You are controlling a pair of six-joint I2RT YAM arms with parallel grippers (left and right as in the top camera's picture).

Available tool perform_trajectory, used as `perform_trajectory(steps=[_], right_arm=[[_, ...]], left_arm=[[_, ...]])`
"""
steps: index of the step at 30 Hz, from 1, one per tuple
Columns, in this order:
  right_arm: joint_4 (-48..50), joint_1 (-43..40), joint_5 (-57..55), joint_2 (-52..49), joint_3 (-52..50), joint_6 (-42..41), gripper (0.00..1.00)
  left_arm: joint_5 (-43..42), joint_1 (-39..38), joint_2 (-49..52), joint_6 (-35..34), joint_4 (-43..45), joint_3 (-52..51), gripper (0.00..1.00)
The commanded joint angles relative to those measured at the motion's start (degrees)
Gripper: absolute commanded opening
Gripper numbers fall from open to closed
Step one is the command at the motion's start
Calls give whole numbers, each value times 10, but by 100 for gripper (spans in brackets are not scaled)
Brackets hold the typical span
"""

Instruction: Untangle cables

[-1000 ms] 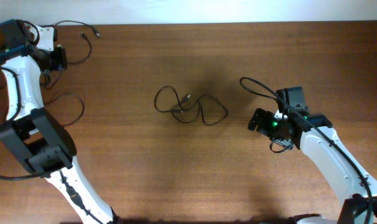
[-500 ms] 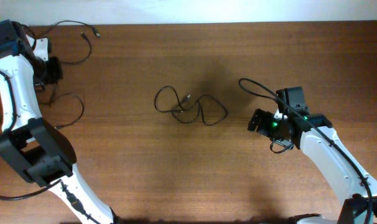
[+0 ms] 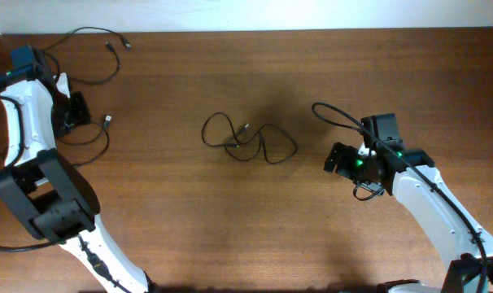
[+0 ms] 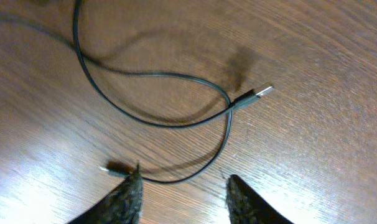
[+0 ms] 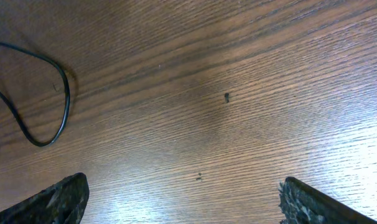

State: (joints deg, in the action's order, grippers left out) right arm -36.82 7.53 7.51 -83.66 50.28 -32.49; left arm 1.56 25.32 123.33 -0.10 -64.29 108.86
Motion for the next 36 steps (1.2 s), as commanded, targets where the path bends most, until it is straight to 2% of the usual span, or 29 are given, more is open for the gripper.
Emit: perform_trajectory(steps=[1, 2, 3, 9, 17, 22, 26, 29, 30, 32, 34, 36], right_arm=[[1, 0, -7, -1, -6, 8, 99], [1, 0, -7, -1, -6, 8, 98], [1, 0, -7, -1, -6, 8, 98], [2, 0, -7, -1, -6, 8, 98], [2, 0, -7, -1, -6, 8, 98], [2, 0, -7, -1, -6, 8, 98], [2, 0, -7, -1, -6, 8, 98], [2, 0, -7, -1, -6, 8, 99], [2, 0, -7, -1, -6, 8, 98], [2, 0, -7, -1, -6, 8, 98], [2, 0, -7, -1, -6, 8, 98], [2, 0, -7, -1, -6, 8, 98]], left_arm=[[4, 3, -14, -80, 9, -53, 62], [4, 4, -14, -80, 23, -82, 71], [4, 3, -14, -80, 37, -111, 74], [4, 3, -14, -82, 108, -177, 72], [2, 3, -14, -83, 107, -180, 66], [4, 3, -17, -120, 88, -148, 65], [4, 3, -38, -233, 65, -122, 71], [3, 3, -39, -256, 38, -123, 58], [3, 4, -39, -286, 23, -123, 45], [4, 4, -39, -338, 17, -132, 25], [3, 4, -39, -369, 26, -147, 16], [4, 5, -38, -404, 53, -174, 14]])
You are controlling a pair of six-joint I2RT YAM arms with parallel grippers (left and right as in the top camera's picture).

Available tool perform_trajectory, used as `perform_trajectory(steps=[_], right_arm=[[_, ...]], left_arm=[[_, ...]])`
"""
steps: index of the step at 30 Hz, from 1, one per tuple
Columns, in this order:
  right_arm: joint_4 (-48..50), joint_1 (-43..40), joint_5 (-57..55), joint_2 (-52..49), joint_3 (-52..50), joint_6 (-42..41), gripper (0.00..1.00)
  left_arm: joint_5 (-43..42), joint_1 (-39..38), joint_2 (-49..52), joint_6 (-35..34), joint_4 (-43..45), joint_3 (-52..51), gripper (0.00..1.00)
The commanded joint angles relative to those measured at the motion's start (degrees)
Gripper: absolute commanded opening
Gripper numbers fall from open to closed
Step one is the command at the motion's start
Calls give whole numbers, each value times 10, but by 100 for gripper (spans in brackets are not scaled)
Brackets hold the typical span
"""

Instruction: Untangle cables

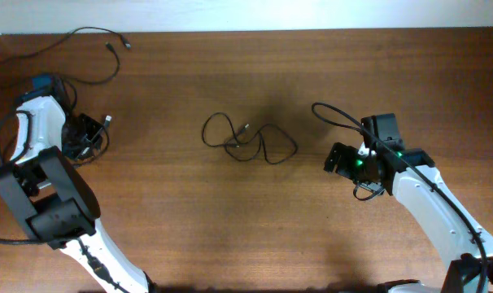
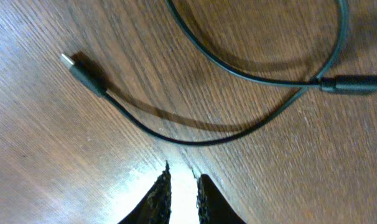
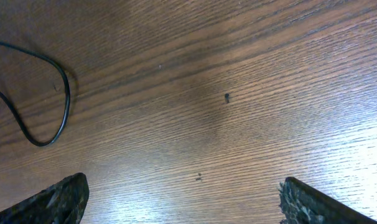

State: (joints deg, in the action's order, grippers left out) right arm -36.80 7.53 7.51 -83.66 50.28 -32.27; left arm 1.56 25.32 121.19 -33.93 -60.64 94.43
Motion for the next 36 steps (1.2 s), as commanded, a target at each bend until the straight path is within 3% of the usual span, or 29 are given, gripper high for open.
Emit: perform_trajectory(steps=[1, 4, 16, 23, 31, 32, 36], right_arm=[[1, 0, -7, -1, -6, 6, 98], [2, 0, -7, -1, -6, 6, 98], [5, 0, -7, -1, -6, 5, 98], [6, 0, -7, -1, -6, 5, 98], [6, 0, -7, -1, -6, 5, 98], [5, 0, -7, -1, -6, 5, 98], [6, 0, -7, -1, -6, 5, 98]], left_arm=[[2, 9, -16, -91, 31, -46, 13], [2, 26, -16, -117, 38, -71, 0], [-1, 82, 21, -111, 120, -83, 0], [-3, 81, 21, 39, 215, -83, 0], [-44, 81, 21, 199, 255, -83, 0], [-43, 81, 21, 247, 254, -76, 8], [-39, 81, 7, 257, 209, -7, 9]])
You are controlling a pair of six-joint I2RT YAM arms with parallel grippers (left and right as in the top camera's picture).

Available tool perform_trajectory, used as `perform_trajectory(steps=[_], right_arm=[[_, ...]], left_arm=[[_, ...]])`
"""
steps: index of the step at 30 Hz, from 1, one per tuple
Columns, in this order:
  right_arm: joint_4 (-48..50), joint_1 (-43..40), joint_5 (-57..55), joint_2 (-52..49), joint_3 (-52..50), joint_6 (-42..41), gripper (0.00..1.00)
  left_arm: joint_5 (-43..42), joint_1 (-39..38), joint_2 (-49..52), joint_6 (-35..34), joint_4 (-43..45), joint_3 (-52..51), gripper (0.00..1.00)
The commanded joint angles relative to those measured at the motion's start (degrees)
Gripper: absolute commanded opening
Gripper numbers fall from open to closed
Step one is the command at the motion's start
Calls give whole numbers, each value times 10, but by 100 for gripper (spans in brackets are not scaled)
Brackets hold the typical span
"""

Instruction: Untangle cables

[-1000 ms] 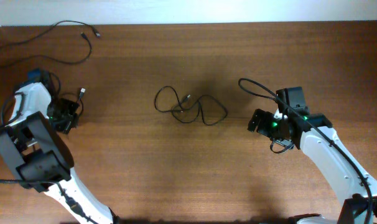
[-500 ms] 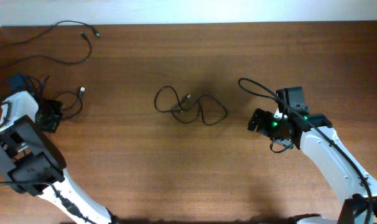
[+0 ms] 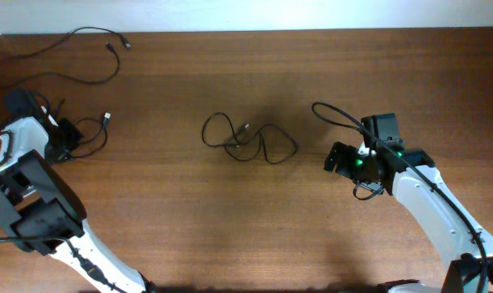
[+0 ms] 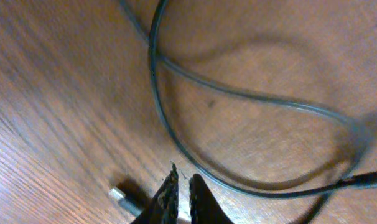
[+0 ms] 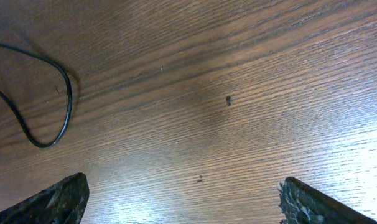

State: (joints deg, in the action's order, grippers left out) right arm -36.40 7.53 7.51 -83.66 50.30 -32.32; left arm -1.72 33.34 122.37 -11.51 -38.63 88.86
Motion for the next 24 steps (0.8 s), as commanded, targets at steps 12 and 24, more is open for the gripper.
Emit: perform_trajectory(steps=[12, 24], right_arm=[[2, 0, -7, -1, -6, 6, 98], [2, 0, -7, -1, -6, 6, 98]], left_arm=[[137, 58, -78, -97, -137, 151, 16], [140, 90, 23, 174, -154, 151, 79]])
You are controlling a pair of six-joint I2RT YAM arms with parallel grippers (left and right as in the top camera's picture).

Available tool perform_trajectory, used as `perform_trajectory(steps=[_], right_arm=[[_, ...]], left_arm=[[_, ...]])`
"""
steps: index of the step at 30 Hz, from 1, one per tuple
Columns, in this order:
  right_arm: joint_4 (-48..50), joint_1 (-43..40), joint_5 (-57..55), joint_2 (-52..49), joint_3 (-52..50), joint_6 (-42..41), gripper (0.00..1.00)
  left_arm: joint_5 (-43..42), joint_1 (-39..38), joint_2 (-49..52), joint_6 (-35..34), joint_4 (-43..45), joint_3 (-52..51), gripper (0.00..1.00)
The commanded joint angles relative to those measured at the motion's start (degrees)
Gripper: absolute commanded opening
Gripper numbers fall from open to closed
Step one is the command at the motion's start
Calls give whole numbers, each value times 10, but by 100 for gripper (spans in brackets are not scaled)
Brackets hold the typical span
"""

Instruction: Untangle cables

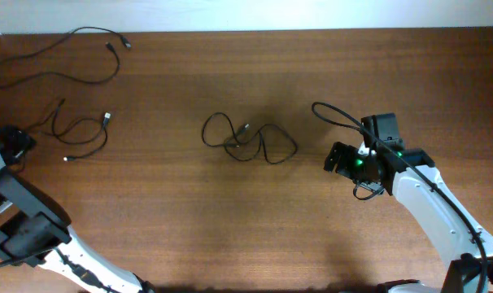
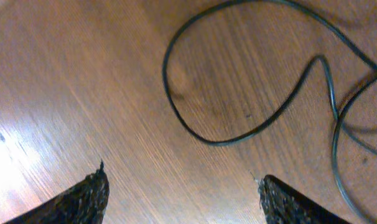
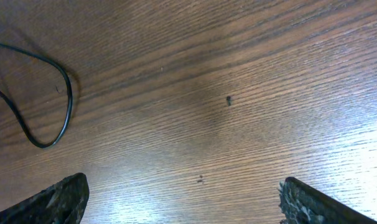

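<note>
A tangle of thin black cables (image 1: 248, 140) lies mid-table. A separate black cable (image 1: 84, 134) with metal plugs lies spread out at the left. My left gripper (image 1: 20, 140) sits at the far left edge, just left of that cable. In its wrist view the left gripper (image 2: 182, 196) is open over bare wood, with a loop of that cable (image 2: 238, 118) ahead of it. My right gripper (image 1: 334, 159) hovers to the right of the tangle. In the right wrist view the gripper (image 3: 182, 196) is wide open and empty, and one loop of the tangle (image 3: 51, 102) shows at the upper left.
Another long black cable (image 1: 59, 49) curls along the far left corner. The right arm's own black lead (image 1: 336, 118) arches above its wrist. The table's left edge runs close to the left arm.
My left gripper was shut beside the left cable and is now open, further left at the table's edge. The cable lies free on the wood. The right arm is unchanged.
My left gripper was open over the left cable near its plug. Then it was shut low at that cable, and later still shut further left with the cable drawn that way. Now it is open at the edge. The central tangle and right arm stayed put.
</note>
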State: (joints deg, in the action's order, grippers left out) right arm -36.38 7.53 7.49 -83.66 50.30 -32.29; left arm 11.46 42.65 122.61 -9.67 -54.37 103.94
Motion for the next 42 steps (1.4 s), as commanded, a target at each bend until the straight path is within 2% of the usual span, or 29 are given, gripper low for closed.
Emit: perform_trajectory(steps=[1, 2, 6, 7, 10, 12, 14, 15, 17, 19, 22, 26, 27, 28, 30, 32, 34, 36, 40, 42], right_arm=[[2, 0, -7, -1, -6, 6, 98], [2, 0, -7, -1, -6, 6, 98], [2, 0, -7, -1, -6, 6, 98], [2, 0, -7, -1, -6, 6, 98], [4, 0, -7, -1, -6, 5, 98], [4, 0, -7, -1, -6, 5, 98], [4, 0, -7, -1, -6, 3, 98], [4, 0, -7, -1, -6, 3, 98], [6, 0, -7, -1, -6, 3, 98], [6, 0, -7, -1, -6, 3, 98], [4, 0, -6, -1, -6, 3, 98], [3, 0, -7, -1, -6, 4, 98], [3, 0, -7, -1, -6, 4, 98], [3, 0, -7, -1, -6, 4, 98], [3, 0, -7, -1, -6, 4, 98], [3, 0, -7, -1, -6, 4, 98], [3, 0, -7, -1, -6, 4, 98], [3, 0, -7, -1, -6, 4, 98], [4, 0, -7, -1, -6, 4, 98], [4, 0, -7, -1, -6, 4, 98]], left_arm=[[8, -2, 28, 184, 3, 0, 79], [8, -2, 41, 205, 7, 0, 72], [8, -2, 65, 223, 34, 0, 63], [8, -2, 77, 249, 51, 0, 54], [9, -2, 93, 290, 89, 0, 39], [13, -2, 98, 325, 135, 0, 0], [58, -2, 98, 326, 176, 0, 0], [83, -4, 98, 349, 205, 0, 0], [83, -17, 98, 419, 237, 0, 0], [83, -30, 98, 457, 267, 0, 0], [83, -59, 98, 457, 329, 0, 0], [83, -76, 98, 457, 356, 0, 0], [83, -76, 98, 457, 355, 0, 6], [83, -76, 98, 457, 354, 0, 28], [90, -73, 98, 457, 349, 0, 38], [116, -71, 98, 457, 346, 0, 59], [153, -67, 98, 457, 346, 0, 99], [186, -65, 98, 444, 346, 0, 99], [193, -68, 85, 328, 341, 0, 99], [111, -80, 45, 293, 341, 0, 99]])
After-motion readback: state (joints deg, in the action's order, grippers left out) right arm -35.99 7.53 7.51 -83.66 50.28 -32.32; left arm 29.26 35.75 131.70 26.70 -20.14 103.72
